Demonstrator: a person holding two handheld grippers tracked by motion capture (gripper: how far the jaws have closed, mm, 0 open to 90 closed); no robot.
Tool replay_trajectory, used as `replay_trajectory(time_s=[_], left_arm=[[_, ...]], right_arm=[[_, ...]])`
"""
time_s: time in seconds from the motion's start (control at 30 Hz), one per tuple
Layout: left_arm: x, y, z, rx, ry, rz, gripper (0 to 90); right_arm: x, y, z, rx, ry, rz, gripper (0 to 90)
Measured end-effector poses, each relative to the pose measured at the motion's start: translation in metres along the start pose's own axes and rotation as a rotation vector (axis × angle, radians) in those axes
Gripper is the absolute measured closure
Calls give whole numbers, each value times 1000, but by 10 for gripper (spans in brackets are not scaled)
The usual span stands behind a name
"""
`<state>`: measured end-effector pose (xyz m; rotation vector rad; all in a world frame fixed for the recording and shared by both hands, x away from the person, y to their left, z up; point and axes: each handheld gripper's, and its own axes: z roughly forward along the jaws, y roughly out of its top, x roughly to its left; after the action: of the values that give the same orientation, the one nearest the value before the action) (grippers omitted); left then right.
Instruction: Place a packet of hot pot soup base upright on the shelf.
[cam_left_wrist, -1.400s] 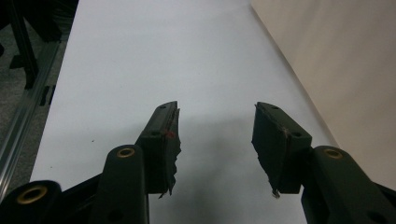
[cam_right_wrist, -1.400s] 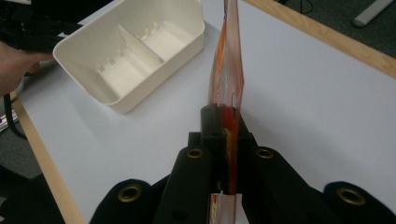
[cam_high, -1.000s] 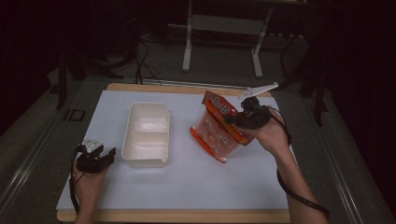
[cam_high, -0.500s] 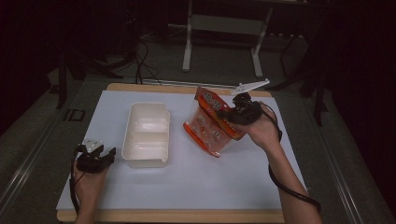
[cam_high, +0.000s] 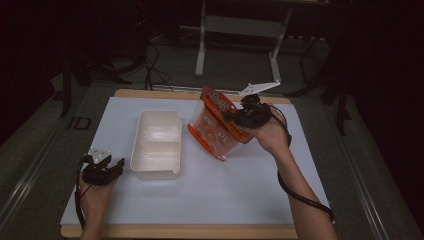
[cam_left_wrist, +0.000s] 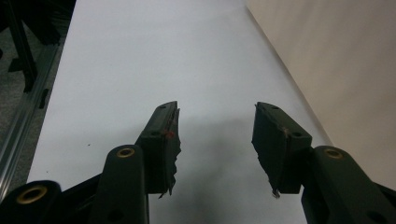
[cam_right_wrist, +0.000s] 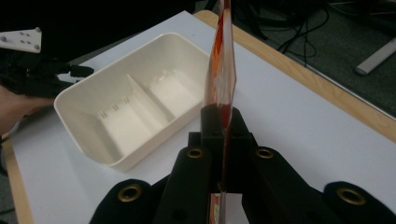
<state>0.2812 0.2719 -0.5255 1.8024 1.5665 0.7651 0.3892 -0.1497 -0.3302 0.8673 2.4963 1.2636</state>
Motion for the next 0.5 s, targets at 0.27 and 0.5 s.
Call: replay_trajectory(time_s=[0.27, 0.5], left_arm=[[0, 0, 0, -2, 0, -1, 511], [0, 0, 0, 0, -2, 4, 511]], right_arm=[[1, 5, 4, -39, 6, 0, 900], [3, 11, 8, -57, 21, -7, 900]])
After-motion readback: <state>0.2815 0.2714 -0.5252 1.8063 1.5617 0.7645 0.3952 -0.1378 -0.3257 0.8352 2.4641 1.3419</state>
